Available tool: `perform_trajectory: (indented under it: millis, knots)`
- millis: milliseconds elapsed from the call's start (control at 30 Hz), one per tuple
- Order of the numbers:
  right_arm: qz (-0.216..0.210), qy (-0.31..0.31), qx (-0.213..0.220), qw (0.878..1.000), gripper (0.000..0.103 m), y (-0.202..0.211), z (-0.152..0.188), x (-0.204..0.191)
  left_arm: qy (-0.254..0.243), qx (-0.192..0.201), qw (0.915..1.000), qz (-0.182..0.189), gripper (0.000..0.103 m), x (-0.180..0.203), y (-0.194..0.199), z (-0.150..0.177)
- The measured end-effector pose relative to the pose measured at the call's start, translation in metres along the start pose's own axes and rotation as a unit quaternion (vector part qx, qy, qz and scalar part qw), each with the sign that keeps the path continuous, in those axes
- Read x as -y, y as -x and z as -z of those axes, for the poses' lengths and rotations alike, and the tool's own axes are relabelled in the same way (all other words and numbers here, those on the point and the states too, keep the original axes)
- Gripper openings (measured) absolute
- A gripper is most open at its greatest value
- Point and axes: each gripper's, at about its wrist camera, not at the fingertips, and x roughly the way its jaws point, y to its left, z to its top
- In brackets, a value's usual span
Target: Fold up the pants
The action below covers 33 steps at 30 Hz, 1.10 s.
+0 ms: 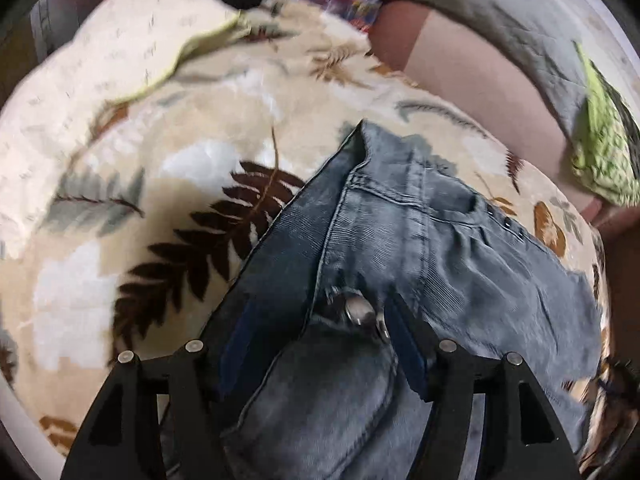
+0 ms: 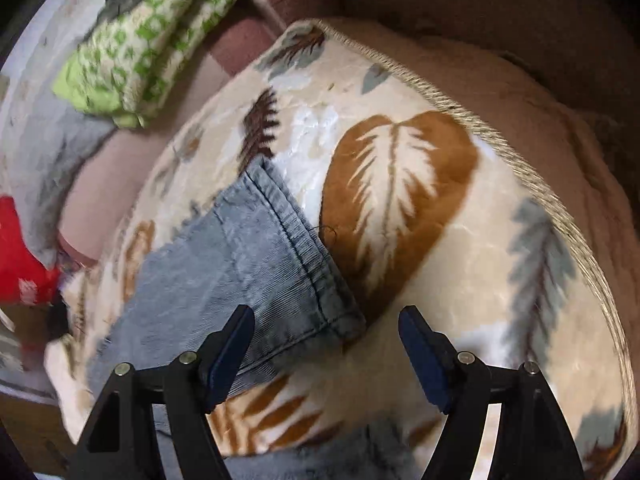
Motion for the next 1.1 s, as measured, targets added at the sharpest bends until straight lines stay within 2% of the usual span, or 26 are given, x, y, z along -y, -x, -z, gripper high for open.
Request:
perform_trajectory:
  millis: [67,133,167,200,233,300,400,533,633,700,767,833,867,900,933,1033,1100]
  knots:
    - [0.016,0.013,-0.012,1.0,0.075,-0.014,0.0,-0.002,-0.011,-0.015,0.9998,0.007,0.067,0.003,-0.013,-0.003]
    - [0.03,0.035,-0.006,0.999,0.071,-0.019,0.0,-0.007,-0.004,-0.025,0.9996,0.013,0.061,0.004,-0.02,-0.005]
    - [0.035,0.042,-0.007,0.998,0.068,-0.02,0.0,-0.009,-0.007,-0.027,0.9995,0.015,0.046,0.005,-0.022,-0.008]
    - [0.04,0.049,-0.008,0.998,0.06,-0.02,0.0,-0.011,-0.017,-0.03,0.9993,0.016,0.031,0.009,-0.023,-0.012]
    - [0.043,0.054,-0.01,0.998,0.052,-0.019,0.0,-0.011,-0.024,-0.035,0.9989,0.018,0.031,0.013,-0.024,-0.013]
    - [0.055,0.064,-0.014,0.996,0.044,-0.02,-0.001,-0.013,-0.036,-0.034,0.9988,0.003,0.028,0.02,-0.024,-0.016]
    - [0.062,0.074,-0.014,0.995,0.029,-0.019,0.0,-0.017,-0.029,-0.031,0.9991,-0.001,0.027,0.02,-0.023,-0.019]
    - [0.085,0.103,0.005,0.991,0.019,-0.009,0.001,-0.029,-0.043,0.0,0.9987,-0.028,0.025,0.023,-0.011,-0.024]
    - [0.096,0.129,0.037,0.986,0.018,0.014,0.004,-0.039,-0.036,0.025,0.9986,-0.031,0.025,0.025,0.003,-0.034]
    - [0.108,0.149,0.053,0.981,0.018,0.026,0.01,-0.043,-0.044,0.025,0.998,-0.037,0.025,0.028,0.004,-0.035]
    - [0.142,0.183,0.021,0.973,0.021,0.009,0.022,-0.044,-0.05,0.002,0.9974,-0.051,0.026,0.028,-0.011,-0.031]
    - [0.167,0.197,-0.041,0.965,0.034,-0.023,0.032,-0.031,-0.036,-0.033,0.9974,-0.052,0.034,0.02,-0.028,-0.024]
    - [0.155,0.193,-0.009,0.969,0.039,-0.015,0.034,-0.027,-0.031,-0.024,0.9982,-0.047,0.039,0.017,-0.027,-0.022]
    - [0.158,0.183,-0.005,0.97,0.055,-0.009,0.034,-0.025,-0.027,-0.013,0.9982,-0.051,0.053,0.016,-0.02,-0.02]
    - [0.15,0.17,0.004,0.974,0.063,0.002,0.033,-0.024,-0.023,-0.006,0.9979,-0.06,0.057,0.014,-0.014,-0.02]
    - [0.137,0.177,0.046,0.974,0.063,0.03,0.036,-0.033,-0.016,0.042,0.9973,-0.057,0.058,0.014,0.018,-0.022]
    - [0.089,0.179,0.068,0.977,0.067,0.047,0.037,-0.042,-0.019,0.08,0.9957,-0.044,0.06,0.02,0.038,-0.019]
